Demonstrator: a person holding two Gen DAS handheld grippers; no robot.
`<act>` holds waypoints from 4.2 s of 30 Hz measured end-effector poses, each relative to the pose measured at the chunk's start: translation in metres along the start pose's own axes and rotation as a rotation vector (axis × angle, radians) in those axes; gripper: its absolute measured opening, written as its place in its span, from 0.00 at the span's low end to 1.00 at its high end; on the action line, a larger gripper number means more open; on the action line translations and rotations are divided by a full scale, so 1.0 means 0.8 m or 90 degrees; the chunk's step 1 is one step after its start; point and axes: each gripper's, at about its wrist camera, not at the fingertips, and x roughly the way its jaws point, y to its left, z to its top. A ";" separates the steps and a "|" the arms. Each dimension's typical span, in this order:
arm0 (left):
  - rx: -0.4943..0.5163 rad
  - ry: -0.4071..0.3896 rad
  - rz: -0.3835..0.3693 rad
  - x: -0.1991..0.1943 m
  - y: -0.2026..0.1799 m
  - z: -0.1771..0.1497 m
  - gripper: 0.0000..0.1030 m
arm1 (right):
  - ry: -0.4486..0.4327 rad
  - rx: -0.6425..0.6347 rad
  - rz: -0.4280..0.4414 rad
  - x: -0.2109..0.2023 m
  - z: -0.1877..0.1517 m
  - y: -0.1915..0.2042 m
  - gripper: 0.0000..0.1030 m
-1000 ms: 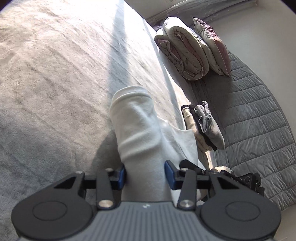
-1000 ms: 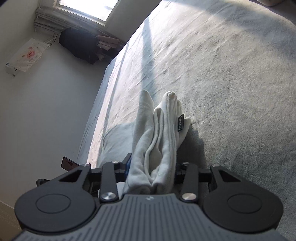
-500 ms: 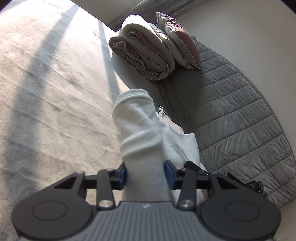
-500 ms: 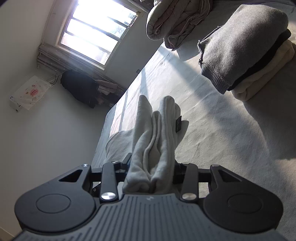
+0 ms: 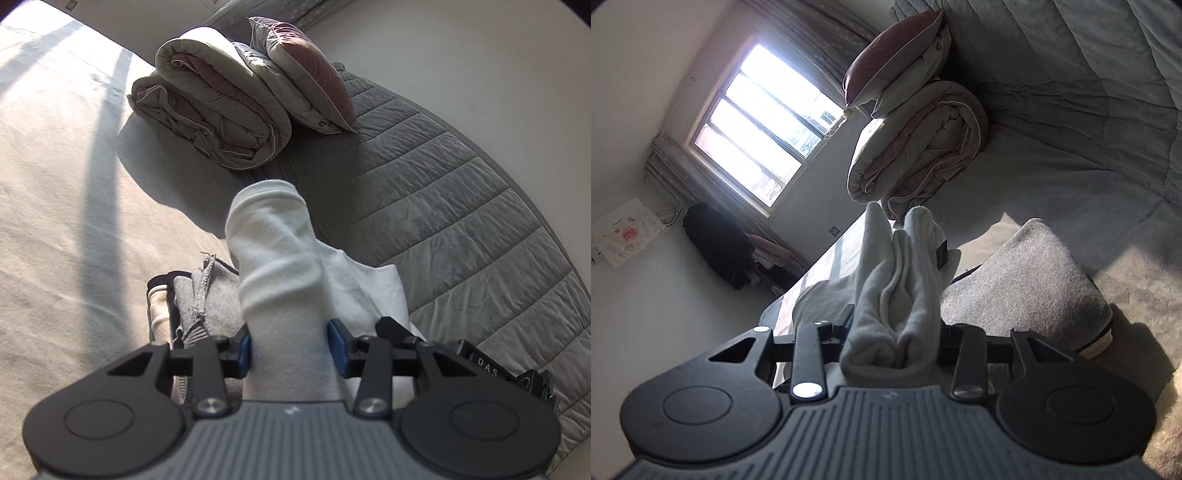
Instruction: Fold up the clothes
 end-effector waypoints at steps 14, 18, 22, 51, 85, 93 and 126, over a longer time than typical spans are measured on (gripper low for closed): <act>0.031 -0.009 0.025 0.120 0.032 -0.027 0.49 | -0.082 0.005 -0.058 0.051 -0.001 -0.121 0.46; 0.025 -0.019 0.023 0.110 0.031 -0.020 0.58 | -0.114 0.008 -0.045 0.047 -0.007 -0.132 0.61; 0.076 -0.090 0.068 0.087 0.012 -0.012 0.67 | -0.159 -0.031 -0.064 0.025 0.003 -0.112 0.63; 0.330 -0.071 0.128 0.041 -0.063 -0.068 0.73 | -0.172 -0.200 -0.200 0.012 -0.021 -0.051 0.52; 0.347 0.095 0.371 -0.220 -0.060 -0.144 0.99 | -0.107 -0.228 -0.336 -0.092 -0.236 0.127 1.00; 0.357 0.109 0.395 -0.227 -0.053 -0.165 0.99 | -0.087 -0.219 -0.354 -0.087 -0.258 0.110 1.00; 0.310 0.083 0.494 -0.225 -0.041 -0.181 0.99 | -0.055 -0.326 -0.439 -0.101 -0.279 0.148 1.00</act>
